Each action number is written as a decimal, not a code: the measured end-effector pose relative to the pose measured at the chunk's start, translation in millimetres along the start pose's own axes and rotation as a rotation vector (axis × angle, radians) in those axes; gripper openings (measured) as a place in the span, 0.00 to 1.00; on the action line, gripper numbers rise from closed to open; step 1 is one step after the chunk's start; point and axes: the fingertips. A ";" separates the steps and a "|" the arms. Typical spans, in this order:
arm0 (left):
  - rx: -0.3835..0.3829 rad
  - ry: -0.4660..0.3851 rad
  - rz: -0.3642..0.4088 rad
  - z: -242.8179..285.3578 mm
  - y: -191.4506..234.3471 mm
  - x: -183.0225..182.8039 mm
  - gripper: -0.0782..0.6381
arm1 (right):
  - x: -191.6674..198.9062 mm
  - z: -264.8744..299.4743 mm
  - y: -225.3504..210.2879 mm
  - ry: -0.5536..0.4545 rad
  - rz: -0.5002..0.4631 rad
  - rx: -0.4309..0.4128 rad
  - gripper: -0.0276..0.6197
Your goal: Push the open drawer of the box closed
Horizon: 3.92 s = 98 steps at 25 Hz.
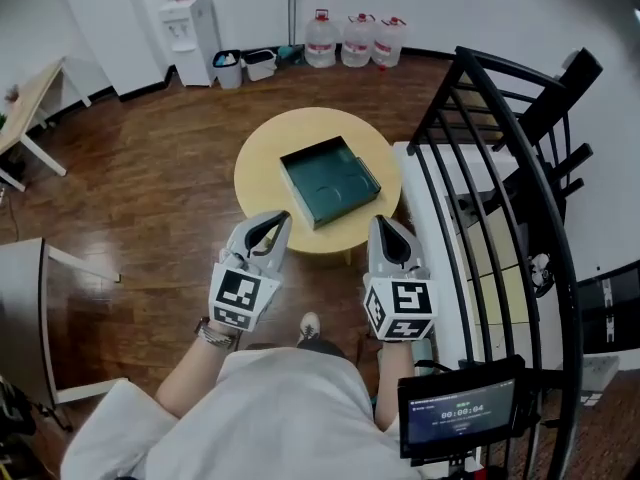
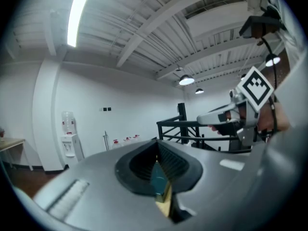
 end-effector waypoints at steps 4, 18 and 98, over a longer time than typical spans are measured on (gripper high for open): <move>0.003 0.024 -0.012 25.2 13.1 -1.5 0.12 | -4.6 26.7 -12.9 0.013 0.004 -0.017 0.05; -0.026 0.016 -0.056 41.2 64.7 -2.4 0.12 | -30.3 53.9 -20.9 -0.002 0.008 0.037 0.05; 0.460 0.875 0.105 269.9 113.8 264.5 0.14 | 239.3 209.6 -29.4 0.683 0.325 -0.104 0.05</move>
Point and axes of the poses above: the fingertips, and each gripper's own axes: z forward along the fingers, y to its left, x out of its underside, and after that the axes turned 8 degrees about y, right-handed
